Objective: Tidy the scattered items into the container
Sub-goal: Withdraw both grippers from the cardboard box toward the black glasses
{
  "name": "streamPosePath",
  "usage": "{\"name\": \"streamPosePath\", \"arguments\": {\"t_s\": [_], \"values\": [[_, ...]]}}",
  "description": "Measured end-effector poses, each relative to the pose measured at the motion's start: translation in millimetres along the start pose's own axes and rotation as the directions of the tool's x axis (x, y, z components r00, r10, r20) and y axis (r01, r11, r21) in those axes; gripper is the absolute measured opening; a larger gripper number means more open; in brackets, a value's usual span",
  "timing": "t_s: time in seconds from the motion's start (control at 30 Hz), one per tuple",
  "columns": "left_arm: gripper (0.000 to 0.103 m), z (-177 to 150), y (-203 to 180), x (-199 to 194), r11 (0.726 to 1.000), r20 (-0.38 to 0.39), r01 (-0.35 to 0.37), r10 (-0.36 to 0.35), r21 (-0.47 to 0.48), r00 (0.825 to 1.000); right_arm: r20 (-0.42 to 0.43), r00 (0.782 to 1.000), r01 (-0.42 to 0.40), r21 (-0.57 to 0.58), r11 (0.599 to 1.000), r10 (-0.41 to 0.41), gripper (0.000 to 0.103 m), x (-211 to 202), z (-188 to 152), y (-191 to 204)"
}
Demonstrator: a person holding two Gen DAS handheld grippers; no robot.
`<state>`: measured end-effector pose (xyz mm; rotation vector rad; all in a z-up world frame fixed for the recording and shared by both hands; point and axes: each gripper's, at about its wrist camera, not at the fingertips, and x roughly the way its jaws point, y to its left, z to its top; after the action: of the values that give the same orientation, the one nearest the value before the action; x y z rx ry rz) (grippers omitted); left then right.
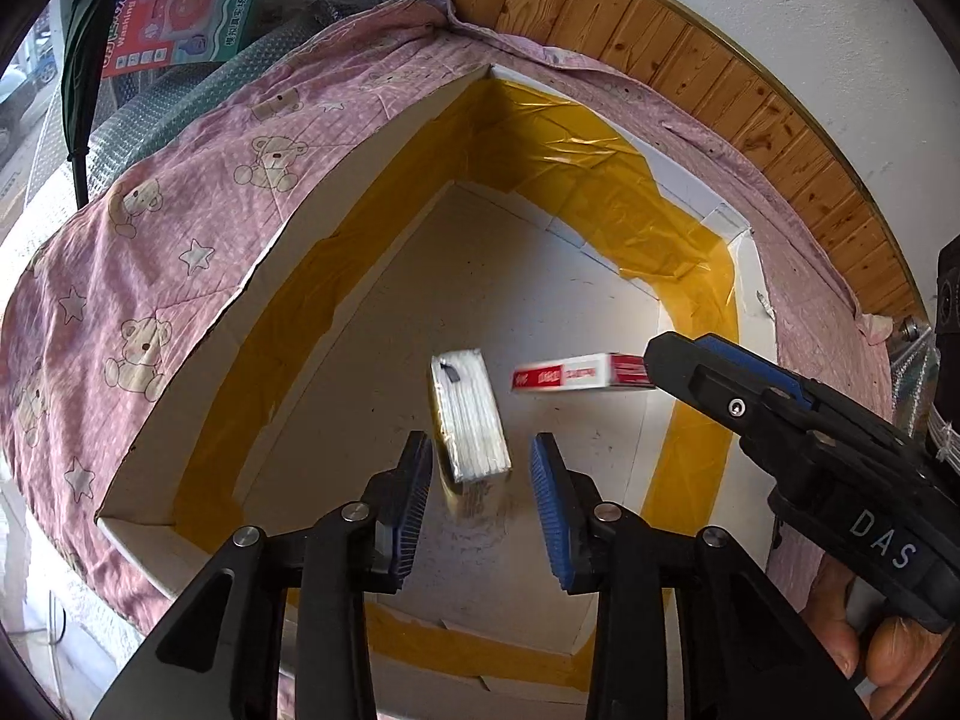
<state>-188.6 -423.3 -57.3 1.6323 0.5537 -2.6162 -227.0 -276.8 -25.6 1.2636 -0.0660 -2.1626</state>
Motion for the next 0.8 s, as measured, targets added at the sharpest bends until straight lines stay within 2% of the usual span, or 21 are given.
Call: {"name": "streamPosePath", "arguments": {"t_s": [0.1, 0.27, 0.4, 0.63, 0.8], "values": [[0.036, -10, 0, -9, 1.0, 0.02, 0.0, 0.0, 0.012, 1.0, 0.042, 0.999, -0.036, 0.037, 0.999, 0.035, 0.044, -19, -18, -8], [0.036, -23, -8, -29, 0.999, 0.054, -0.003, 0.001, 0.038, 0.999, 0.079, 0.994, -0.072, 0.017, 0.997, 0.07, 0.044, -48, -40, 0], [0.036, -29, -14, -43, 0.999, 0.071, -0.002, -0.001, 0.043, 0.997, 0.093, 0.992, -0.085, -0.013, 0.996, 0.086, 0.044, -64, -51, 10], [0.036, -41, -34, -75, 0.993, 0.14, -0.055, 0.04, 0.1, 0.989, 0.098, 0.991, -0.089, -0.013, 0.996, 0.089, 0.044, -81, -71, 14], [0.036, -50, -43, -94, 0.991, 0.179, -0.067, 0.044, 0.12, 0.983, 0.092, 0.992, -0.081, -0.003, 0.997, 0.081, 0.044, -92, -88, 12]]}}
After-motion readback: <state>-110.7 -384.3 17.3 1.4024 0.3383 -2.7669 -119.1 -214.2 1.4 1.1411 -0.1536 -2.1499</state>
